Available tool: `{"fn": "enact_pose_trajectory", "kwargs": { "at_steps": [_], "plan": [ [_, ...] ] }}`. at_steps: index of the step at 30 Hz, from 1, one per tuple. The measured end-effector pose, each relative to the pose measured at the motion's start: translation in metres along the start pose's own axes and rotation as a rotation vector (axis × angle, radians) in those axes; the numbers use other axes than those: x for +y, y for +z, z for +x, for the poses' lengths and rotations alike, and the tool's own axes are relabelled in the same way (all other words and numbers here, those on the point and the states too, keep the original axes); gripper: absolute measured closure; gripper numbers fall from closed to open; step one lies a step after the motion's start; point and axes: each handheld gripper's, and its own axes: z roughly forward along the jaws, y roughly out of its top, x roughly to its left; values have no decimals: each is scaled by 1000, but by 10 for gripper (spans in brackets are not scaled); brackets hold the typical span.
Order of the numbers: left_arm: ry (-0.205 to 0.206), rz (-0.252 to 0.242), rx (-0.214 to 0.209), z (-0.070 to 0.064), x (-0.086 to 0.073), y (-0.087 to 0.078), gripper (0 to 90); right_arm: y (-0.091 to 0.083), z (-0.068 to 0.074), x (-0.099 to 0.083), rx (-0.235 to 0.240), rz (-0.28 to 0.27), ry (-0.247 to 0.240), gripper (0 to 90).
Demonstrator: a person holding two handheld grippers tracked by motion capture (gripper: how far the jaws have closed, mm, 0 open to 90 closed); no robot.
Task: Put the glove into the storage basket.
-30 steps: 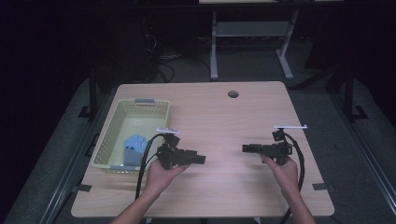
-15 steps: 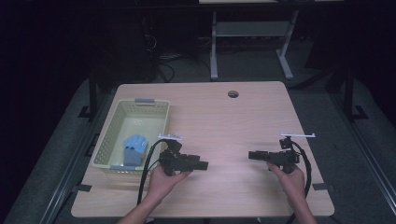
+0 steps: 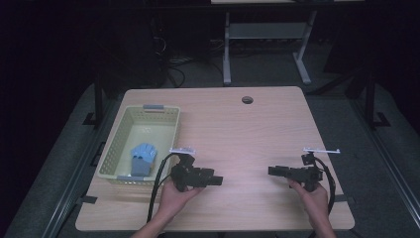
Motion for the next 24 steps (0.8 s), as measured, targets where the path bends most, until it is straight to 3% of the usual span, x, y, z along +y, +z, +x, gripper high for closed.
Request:
{"fn": "enact_pose_trajectory", "kwargs": {
  "at_steps": [15, 20, 24],
  "plan": [
    [47, -1, 5, -1, -15, 3, 320, -5, -1, -16, 3, -11, 7, 355],
    [66, -6, -9, -6, -19, 5, 312, -3, 1, -21, 3, -6, -15, 347],
    [99, -2, 6, -9, -20, 5, 311, -1, 5, -23, 4, 5, -43, 331]
  ]
}}
